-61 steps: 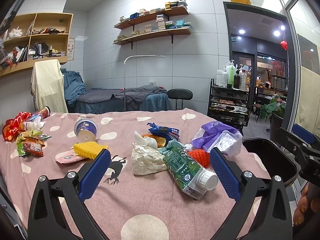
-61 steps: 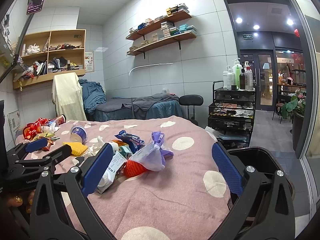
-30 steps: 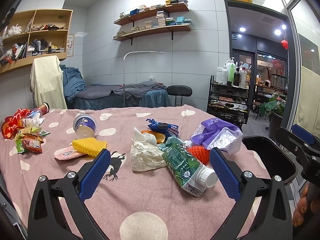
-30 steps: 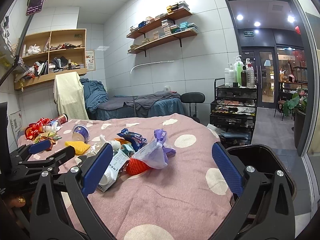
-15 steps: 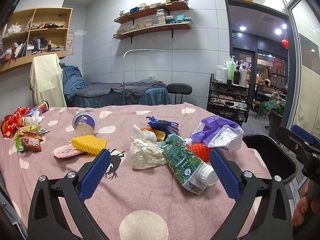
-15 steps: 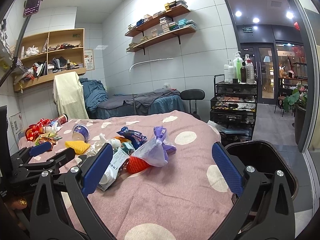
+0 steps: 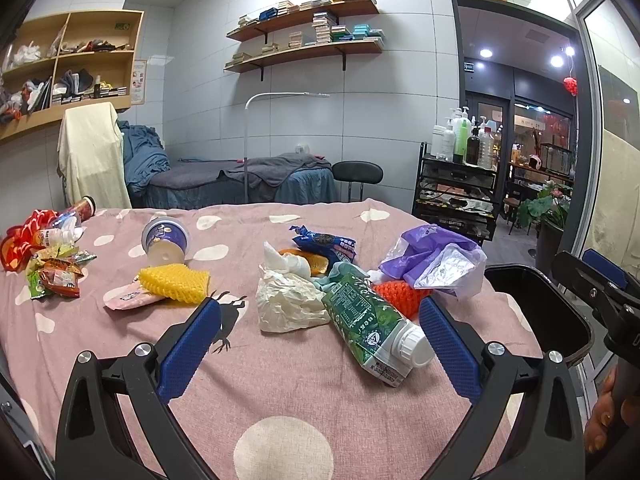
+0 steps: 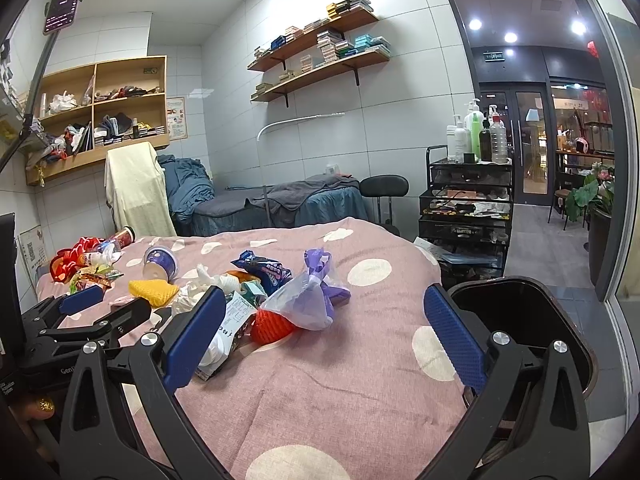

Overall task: Collect trash
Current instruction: 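Grasp the green drink carton with the left tool while the right tool grasps the purple bag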

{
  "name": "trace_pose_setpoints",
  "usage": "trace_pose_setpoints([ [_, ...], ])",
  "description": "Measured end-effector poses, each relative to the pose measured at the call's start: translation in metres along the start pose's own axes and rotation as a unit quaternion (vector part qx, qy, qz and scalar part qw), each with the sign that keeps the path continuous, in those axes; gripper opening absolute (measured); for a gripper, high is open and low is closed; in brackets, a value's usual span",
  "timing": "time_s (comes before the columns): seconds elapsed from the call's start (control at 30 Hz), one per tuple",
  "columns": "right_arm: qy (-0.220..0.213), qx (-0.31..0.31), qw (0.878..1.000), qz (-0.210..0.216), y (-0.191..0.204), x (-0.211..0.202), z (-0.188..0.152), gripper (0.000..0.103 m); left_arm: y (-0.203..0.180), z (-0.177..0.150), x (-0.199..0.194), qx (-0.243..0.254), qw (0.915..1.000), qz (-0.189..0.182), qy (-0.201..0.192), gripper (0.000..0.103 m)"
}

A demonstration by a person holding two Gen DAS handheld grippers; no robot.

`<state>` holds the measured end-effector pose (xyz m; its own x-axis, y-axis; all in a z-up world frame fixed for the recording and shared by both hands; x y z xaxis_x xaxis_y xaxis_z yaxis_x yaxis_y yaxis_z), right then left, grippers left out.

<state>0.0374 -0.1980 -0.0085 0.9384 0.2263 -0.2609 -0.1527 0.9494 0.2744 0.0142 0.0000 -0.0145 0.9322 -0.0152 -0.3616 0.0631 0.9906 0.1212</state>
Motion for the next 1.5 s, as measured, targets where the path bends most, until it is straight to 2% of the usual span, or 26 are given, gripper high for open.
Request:
trace_pose_setpoints([
  [0.17, 0.001, -0.001, 1.0, 0.0, 0.0, 0.0, 0.0, 0.098, -0.001, -0.001, 0.002, 0.002, 1.0, -0.004, 0.008, 0.098],
  [0.27, 0.012, -0.008, 1.0, -0.001, 0.0, 0.004, -0.001, 0.098, 0.001, -0.003, 0.01, -0.006, 0.9993, -0.017, 0.034, 0.098],
  [0.5, 0.062, -0.031, 0.997, -0.016, 0.001, 0.025, -0.003, 0.098, 0.006, 0.006, 0.038, -0.03, 0.9912, -0.081, 0.101, 0.096],
  [0.7, 0.089, -0.064, 0.994, -0.025, 0.005, 0.044, -0.001, 0.098, -0.002, 0.013, 0.077, -0.033, 0.9759, -0.132, 0.171, 0.084],
  [0.83, 0.105, -0.081, 0.991, -0.021, 0.007, 0.06, 0.001, 0.098, -0.002, 0.012, 0.104, -0.055, 0.9579, -0.172, 0.223, 0.079],
  [1.0, 0.13, -0.052, 0.99, 0.008, 0.004, 0.086, 0.009, 0.098, 0.001, 0.009, 0.127, -0.084, 0.9363, -0.206, 0.272, 0.073],
  [1.2, 0.161, -0.026, 0.986, 0.018, 0.006, 0.121, 0.016, 0.096, 0.002, 0.005, 0.143, -0.105, 0.9221, -0.222, 0.299, 0.068],
  [1.3, 0.198, -0.014, 0.98, 0.017, 0.007, 0.142, 0.01, 0.073, 0.002, -0.001, 0.147, -0.118, 0.9111, -0.242, 0.312, 0.066],
  [1.37, 0.222, -0.005, 0.975, 0.023, 0.006, 0.151, 0.003, 0.048, 0.002, -0.002, 0.145, -0.117, 0.9125, -0.244, 0.307, 0.065],
  [1.47, 0.235, 0.022, 0.971, 0.04, 0.002, 0.155, -0.001, 0.033, 0.003, -0.004, 0.138, -0.111, 0.9151, -0.246, 0.3, 0.063],
  [1.5, 0.233, 0.023, 0.971, 0.041, 0.002, 0.154, -0.002, 0.031, 0.004, -0.004, 0.136, -0.111, 0.9161, -0.246, 0.297, 0.062],
])
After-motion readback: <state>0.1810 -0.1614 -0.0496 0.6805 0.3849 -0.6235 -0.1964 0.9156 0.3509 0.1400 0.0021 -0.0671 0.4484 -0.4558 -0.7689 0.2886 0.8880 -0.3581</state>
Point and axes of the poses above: each gripper's, at about its wrist camera, not at the fingertips, and x roughly the way its jaws point, y to its left, z to its top, the point moved 1 cm from there along x, roughly the way its jaws point, and after that the axes turned 8 degrees about x, right-handed, at the moved point
